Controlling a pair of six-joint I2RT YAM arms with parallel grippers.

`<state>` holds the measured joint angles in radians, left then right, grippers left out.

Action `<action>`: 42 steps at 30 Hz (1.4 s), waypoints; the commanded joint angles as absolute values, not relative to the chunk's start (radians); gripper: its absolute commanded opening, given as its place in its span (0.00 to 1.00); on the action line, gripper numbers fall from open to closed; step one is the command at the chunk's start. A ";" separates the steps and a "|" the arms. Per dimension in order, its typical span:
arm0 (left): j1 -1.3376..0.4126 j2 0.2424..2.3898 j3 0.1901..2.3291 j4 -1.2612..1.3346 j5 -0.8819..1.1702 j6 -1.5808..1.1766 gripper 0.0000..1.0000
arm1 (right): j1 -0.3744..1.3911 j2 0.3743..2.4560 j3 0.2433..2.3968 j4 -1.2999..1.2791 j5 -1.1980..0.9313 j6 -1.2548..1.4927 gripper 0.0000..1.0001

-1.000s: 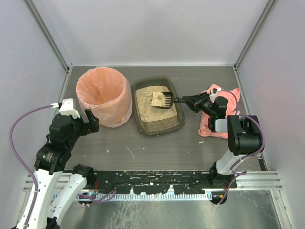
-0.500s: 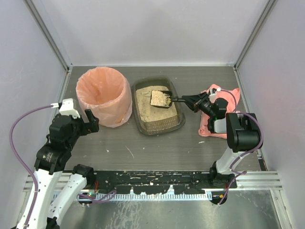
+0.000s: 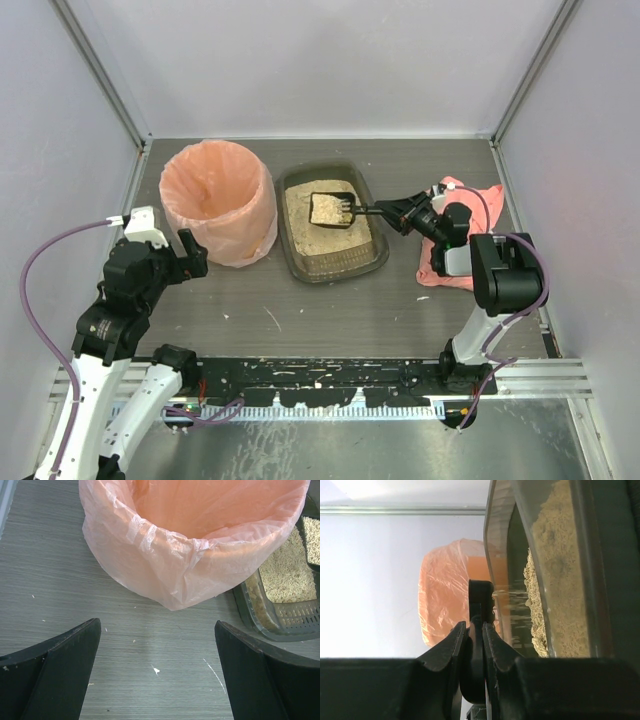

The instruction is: Clean the litter box

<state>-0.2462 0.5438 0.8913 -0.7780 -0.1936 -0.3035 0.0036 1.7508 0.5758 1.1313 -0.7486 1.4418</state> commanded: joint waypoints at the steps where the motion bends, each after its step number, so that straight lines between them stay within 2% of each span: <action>1: -0.237 0.545 0.901 -0.743 -0.181 -0.303 0.98 | -0.012 1.696 0.581 1.139 -0.714 1.417 0.01; 3: -0.237 0.546 0.902 -0.743 -0.187 -0.302 0.98 | 0.038 1.702 0.644 1.061 -0.773 1.347 0.01; 7: -0.236 0.545 0.901 -0.744 -0.180 -0.302 0.98 | -0.040 1.669 0.569 1.069 -0.694 1.391 0.01; 10: -0.236 0.546 0.901 -0.744 -0.188 -0.302 0.98 | 0.045 1.703 0.665 1.008 -0.783 1.317 0.01; 13: -0.238 0.548 0.903 -0.742 -0.174 -0.301 0.98 | -0.053 1.682 0.562 1.079 -0.700 1.395 0.01; 15: -0.237 0.546 0.900 -0.743 -0.183 -0.302 0.98 | -0.013 1.702 0.586 1.153 -0.726 1.425 0.01; 17: -0.233 0.547 0.901 -0.742 -0.180 -0.302 0.98 | 0.047 1.728 0.650 1.082 -0.790 1.360 0.01; 21: -0.230 0.551 0.902 -0.740 -0.165 -0.300 0.98 | -0.026 1.713 0.555 1.193 -0.696 1.448 0.01; 24: -0.227 0.550 0.901 -0.740 -0.173 -0.301 0.98 | 0.062 1.725 0.656 1.104 -0.767 1.362 0.01; 27: -0.226 0.548 0.901 -0.739 -0.162 -0.299 0.98 | -0.020 1.684 0.576 1.124 -0.671 1.406 0.01; 30: -0.227 0.548 0.901 -0.740 -0.175 -0.301 0.98 | 0.060 1.712 0.685 1.059 -0.777 1.332 0.01; 34: -0.225 0.546 0.901 -0.740 -0.160 -0.300 0.98 | -0.029 1.666 0.592 1.078 -0.674 1.379 0.01; 37: -0.225 0.546 0.901 -0.738 -0.172 -0.301 0.98 | 0.050 1.699 0.689 1.023 -0.780 1.308 0.01; 40: -0.225 0.547 0.901 -0.738 -0.157 -0.299 0.98 | -0.036 1.651 0.594 1.010 -0.677 1.350 0.01; 42: -0.225 0.545 0.900 -0.738 -0.164 -0.300 0.98 | -0.013 1.667 0.626 1.050 -0.713 1.342 0.01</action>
